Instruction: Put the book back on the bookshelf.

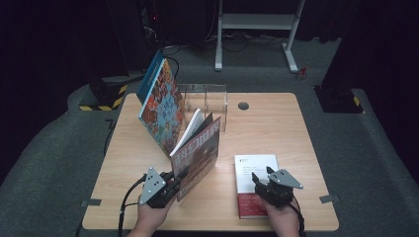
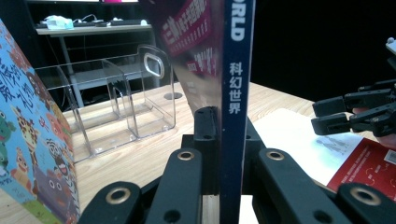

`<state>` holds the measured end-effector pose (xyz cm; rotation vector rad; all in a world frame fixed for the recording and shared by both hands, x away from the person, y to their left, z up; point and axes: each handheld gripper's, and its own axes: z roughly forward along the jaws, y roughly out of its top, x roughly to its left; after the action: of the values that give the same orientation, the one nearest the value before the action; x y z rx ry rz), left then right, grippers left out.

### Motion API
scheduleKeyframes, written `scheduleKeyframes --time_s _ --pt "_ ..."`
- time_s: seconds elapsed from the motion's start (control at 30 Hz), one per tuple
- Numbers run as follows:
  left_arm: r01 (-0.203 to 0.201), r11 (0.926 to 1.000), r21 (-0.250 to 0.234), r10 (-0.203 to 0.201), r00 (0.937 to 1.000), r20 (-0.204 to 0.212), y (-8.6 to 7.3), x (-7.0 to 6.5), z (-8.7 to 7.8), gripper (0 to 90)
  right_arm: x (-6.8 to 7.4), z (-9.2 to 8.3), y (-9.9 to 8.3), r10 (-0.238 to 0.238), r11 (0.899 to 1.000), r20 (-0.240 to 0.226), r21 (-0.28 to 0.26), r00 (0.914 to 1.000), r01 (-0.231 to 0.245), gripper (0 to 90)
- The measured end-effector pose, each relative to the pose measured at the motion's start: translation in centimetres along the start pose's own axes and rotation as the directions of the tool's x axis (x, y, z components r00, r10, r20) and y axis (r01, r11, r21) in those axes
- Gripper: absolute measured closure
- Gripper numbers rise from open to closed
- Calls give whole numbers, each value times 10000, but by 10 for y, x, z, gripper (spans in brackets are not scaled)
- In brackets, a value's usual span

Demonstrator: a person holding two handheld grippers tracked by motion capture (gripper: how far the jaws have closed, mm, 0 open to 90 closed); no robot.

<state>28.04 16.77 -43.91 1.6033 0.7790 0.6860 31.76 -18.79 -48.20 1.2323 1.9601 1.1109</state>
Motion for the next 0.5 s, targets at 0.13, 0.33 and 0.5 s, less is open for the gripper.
scheduleKeyframes --time_s 0.13,0.33,0.5 --pt "-44 10000 -33 44 10000 -4 3 -1 3 839 -2 -1 0 170 9998 6 -80 9999 -170 413" --pt "-45 10000 -75 45 10000 -30 9 -2 7 840 -2 -1 -1 186 9998 1 -102 9998 -186 414" --pt "11 10000 -77 -11 10000 -25 16 0 11 841 -3 -2 -1 243 9997 -90 -85 9997 -244 416"
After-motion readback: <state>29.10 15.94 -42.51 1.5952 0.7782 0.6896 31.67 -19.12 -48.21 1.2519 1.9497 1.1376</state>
